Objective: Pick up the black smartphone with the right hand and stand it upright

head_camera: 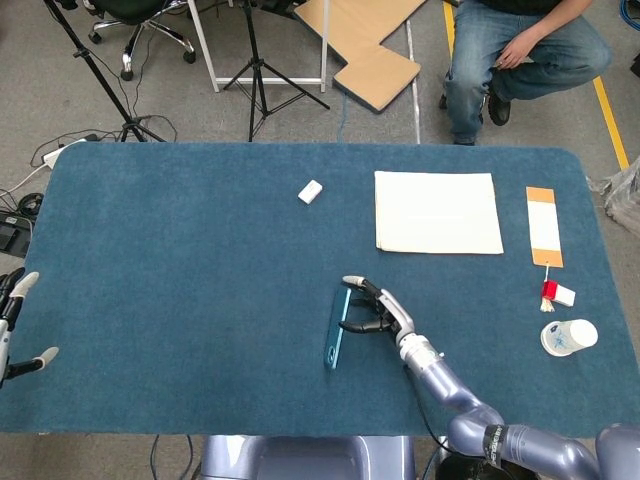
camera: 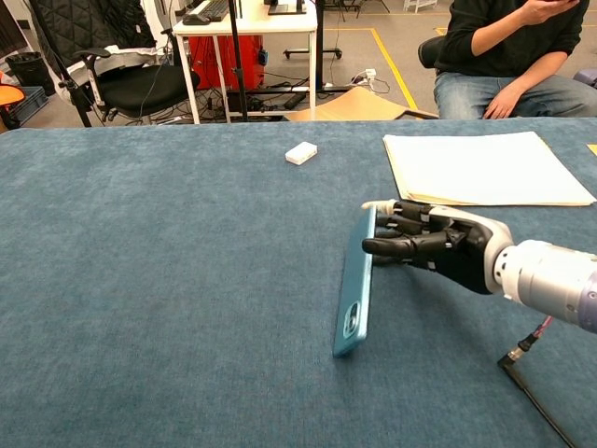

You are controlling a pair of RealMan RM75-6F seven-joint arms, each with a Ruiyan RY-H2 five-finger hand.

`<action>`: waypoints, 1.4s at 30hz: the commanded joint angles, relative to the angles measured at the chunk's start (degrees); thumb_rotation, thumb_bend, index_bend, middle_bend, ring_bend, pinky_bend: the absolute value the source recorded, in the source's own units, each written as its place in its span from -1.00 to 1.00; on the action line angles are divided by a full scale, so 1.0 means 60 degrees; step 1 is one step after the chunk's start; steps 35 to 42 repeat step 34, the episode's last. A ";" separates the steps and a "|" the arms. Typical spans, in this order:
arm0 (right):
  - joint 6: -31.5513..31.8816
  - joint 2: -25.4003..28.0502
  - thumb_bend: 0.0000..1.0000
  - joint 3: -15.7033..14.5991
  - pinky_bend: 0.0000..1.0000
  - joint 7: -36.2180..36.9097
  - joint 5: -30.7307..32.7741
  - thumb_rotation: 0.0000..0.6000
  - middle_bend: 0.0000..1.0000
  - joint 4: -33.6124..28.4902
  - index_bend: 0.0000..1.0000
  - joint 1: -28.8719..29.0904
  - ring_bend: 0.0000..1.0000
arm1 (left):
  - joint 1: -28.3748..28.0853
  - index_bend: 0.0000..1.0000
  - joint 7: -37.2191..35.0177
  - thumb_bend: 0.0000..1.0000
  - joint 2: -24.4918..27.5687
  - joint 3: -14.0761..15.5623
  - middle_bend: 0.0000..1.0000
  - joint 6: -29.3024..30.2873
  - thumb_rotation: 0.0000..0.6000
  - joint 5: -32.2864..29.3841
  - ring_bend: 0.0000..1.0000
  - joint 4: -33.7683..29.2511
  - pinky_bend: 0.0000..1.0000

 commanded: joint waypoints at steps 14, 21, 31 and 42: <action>0.3065 0.0876 -0.74 0.0010 -1.00 -0.2718 -0.1643 1.00 -0.96 0.0149 -0.80 -0.0231 -1.00 | -0.0019 -1.00 0.0307 -1.00 -0.0184 -0.0008 -1.00 0.0044 1.00 0.0026 -1.00 0.0021 -1.00; 0.5030 0.2134 -1.00 -0.0585 -1.00 -0.5154 -0.3135 1.00 -0.98 -0.0378 -0.82 -0.0852 -1.00 | -0.0064 -1.00 0.0166 -1.00 -0.0415 -0.0079 -1.00 0.0306 1.00 0.0370 -1.00 0.0351 -1.00; 0.6982 0.4282 -1.00 -0.1340 -1.00 -0.9506 -0.2665 1.00 -1.00 -0.2200 -0.97 -0.2976 -1.00 | 0.0020 -1.00 -0.0007 -1.00 -0.0794 0.0001 -1.00 0.0650 1.00 0.0762 -1.00 0.0948 -1.00; 0.7296 0.4627 -1.00 -0.1483 -1.00 -0.9956 -0.2535 1.00 -1.00 -0.2437 -0.97 -0.3354 -1.00 | -0.0002 -1.00 -0.0010 -1.00 -0.0760 -0.0027 -1.00 0.0564 1.00 0.0652 -1.00 0.0912 -1.00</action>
